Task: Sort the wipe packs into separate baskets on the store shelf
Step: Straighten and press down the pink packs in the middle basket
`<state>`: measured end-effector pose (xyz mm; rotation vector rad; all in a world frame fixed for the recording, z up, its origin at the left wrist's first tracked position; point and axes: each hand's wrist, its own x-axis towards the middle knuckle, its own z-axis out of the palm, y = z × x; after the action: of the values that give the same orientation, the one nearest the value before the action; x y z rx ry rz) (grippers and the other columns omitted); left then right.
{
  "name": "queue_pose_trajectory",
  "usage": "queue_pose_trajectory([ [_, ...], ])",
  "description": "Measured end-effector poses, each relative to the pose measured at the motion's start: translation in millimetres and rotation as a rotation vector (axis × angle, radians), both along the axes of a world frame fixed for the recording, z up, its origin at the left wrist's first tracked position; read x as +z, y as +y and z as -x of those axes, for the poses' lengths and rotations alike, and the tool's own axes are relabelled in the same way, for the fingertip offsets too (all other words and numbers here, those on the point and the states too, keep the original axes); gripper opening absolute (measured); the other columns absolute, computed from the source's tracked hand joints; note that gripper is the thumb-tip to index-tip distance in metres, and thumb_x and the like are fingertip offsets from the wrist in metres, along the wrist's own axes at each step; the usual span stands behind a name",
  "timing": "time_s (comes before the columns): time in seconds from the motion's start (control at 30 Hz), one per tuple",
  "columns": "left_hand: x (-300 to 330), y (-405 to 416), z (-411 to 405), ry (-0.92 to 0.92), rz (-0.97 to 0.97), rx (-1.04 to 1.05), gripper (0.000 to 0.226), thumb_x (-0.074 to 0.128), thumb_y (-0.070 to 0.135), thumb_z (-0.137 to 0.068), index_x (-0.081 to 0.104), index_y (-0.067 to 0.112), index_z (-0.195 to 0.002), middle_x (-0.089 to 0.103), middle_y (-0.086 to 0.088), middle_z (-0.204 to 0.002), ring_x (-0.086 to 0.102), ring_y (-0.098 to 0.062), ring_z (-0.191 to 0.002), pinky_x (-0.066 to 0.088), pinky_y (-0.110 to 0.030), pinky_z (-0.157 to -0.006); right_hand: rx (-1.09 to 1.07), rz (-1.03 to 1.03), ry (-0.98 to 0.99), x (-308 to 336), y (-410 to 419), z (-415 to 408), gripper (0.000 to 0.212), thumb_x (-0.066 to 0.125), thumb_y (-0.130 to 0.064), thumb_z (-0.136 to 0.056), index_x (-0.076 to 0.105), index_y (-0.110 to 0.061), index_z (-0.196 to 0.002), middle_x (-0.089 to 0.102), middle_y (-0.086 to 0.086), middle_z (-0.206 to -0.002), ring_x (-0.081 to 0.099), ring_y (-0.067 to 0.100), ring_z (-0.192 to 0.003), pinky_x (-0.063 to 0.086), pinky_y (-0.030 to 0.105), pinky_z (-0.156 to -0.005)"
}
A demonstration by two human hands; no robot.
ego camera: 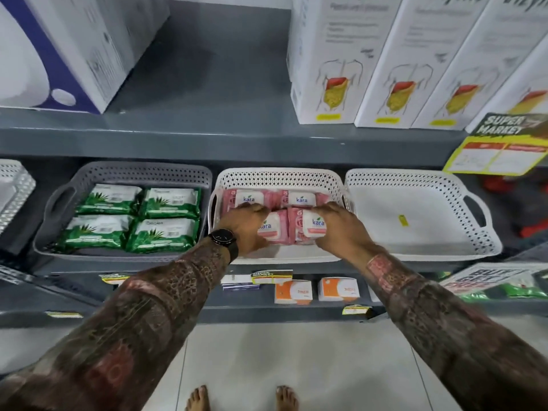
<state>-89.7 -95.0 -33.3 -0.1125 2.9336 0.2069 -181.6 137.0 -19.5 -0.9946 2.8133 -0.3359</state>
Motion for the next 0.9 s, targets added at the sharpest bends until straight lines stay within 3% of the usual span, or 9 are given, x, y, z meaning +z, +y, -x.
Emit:
queue_pose_trajectory([
  [0.17,6,-28,-17,-0.069,-0.067,0.084,0.079,0.077,0.054,-0.081,0.050,0.023,-0.148,0.057,-0.007,-0.149,0.056,-0.030,-0.132,0.045,-0.043,-0.113,0.072,-0.130,-0.105,-3,-7,-1,0.077,0.087,-0.026,-0.075,0.057,-0.026,-0.146,0.058,0.000,-0.141,0.058,0.025,-0.128,0.053,0.046,-0.104],
  [0.33,1,-31,-20,-0.100,-0.127,0.091,0.078,0.072,0.053,-0.087,0.040,0.029,-0.154,0.049,-0.005,-0.157,0.047,-0.030,-0.142,0.036,-0.044,-0.118,0.092,-0.091,-0.101,-10,-13,-1,0.073,0.080,-0.011,-0.078,0.056,-0.018,-0.147,0.056,0.005,-0.141,0.057,0.026,-0.129,0.054,0.044,-0.101],
  [0.4,-2,-30,-19,-0.068,-0.118,0.089,0.073,0.072,0.043,-0.091,0.038,0.032,-0.155,0.044,-0.003,-0.161,0.043,-0.027,-0.146,0.033,-0.043,-0.121,0.108,-0.081,-0.136,-15,-9,4,0.080,0.086,-0.020,-0.077,0.053,-0.016,-0.150,0.053,0.005,-0.146,0.053,0.027,-0.134,0.050,0.044,-0.108],
  [0.47,-1,-34,-20,-0.017,-0.125,0.077,0.072,0.070,0.055,-0.089,0.044,0.033,-0.152,0.045,0.003,-0.160,0.044,-0.023,-0.145,0.035,-0.042,-0.122,0.098,0.013,-0.214,-18,-7,10,0.087,0.086,-0.041,-0.078,0.049,-0.018,-0.153,0.049,0.002,-0.154,0.048,0.024,-0.141,0.042,0.045,-0.117],
  [0.53,1,-37,-15,0.077,-0.137,0.083,0.064,0.062,0.064,-0.089,0.054,0.033,-0.145,0.055,0.003,-0.153,0.058,-0.023,-0.133,0.043,-0.041,-0.115,0.068,0.141,-0.216,-22,-14,18,0.081,0.075,-0.053,-0.088,0.046,-0.018,-0.155,0.045,0.003,-0.160,0.043,0.024,-0.147,0.036,0.045,-0.122],
  [0.63,-9,-29,7,0.207,-0.119,0.101,0.047,0.045,0.046,-0.103,0.058,0.021,-0.140,0.058,-0.003,-0.149,0.060,-0.027,-0.129,0.045,-0.038,-0.109,0.043,0.071,-0.159,-32,-41,35,0.081,0.044,-0.059,-0.104,0.021,-0.010,-0.164,0.014,0.012,-0.174,0.009,0.034,-0.161,0.014,0.052,-0.129],
  [0.7,-24,-17,22,0.103,-0.096,0.134,0.063,0.027,0.047,-0.106,0.031,0.013,-0.158,0.026,-0.005,-0.168,0.026,-0.029,-0.156,0.022,-0.043,-0.127,0.018,-0.022,-0.208,-42,-55,40,0.085,0.027,-0.064,-0.106,-0.001,-0.011,-0.166,-0.013,0.014,-0.173,-0.012,0.037,-0.160,0.001,0.056,-0.128],
  [0.77,-44,-12,30,0.020,-0.044,0.181,0.076,0.009,0.057,-0.103,0.000,0.011,-0.163,-0.007,-0.006,-0.172,-0.008,-0.025,-0.160,-0.007,-0.047,-0.129,0.018,-0.043,-0.207,-57,-58,38,0.086,0.021,-0.065,-0.105,-0.013,-0.014,-0.165,-0.025,0.013,-0.171,-0.021,0.037,-0.158,-0.003,0.059,-0.128],
  [0.9,-72,-13,32,0.077,-0.042,0.223,0.084,0.001,0.060,-0.095,-0.006,0.010,-0.162,-0.016,-0.010,-0.172,-0.018,-0.024,-0.158,-0.039,-0.030,-0.107,0.023,-0.001,-0.077,-80,-54,34,0.084,0.024,-0.063,-0.105,-0.014,-0.017,-0.165,-0.023,0.010,-0.172,-0.020,0.034,-0.159,0.000,0.057,-0.130],
])
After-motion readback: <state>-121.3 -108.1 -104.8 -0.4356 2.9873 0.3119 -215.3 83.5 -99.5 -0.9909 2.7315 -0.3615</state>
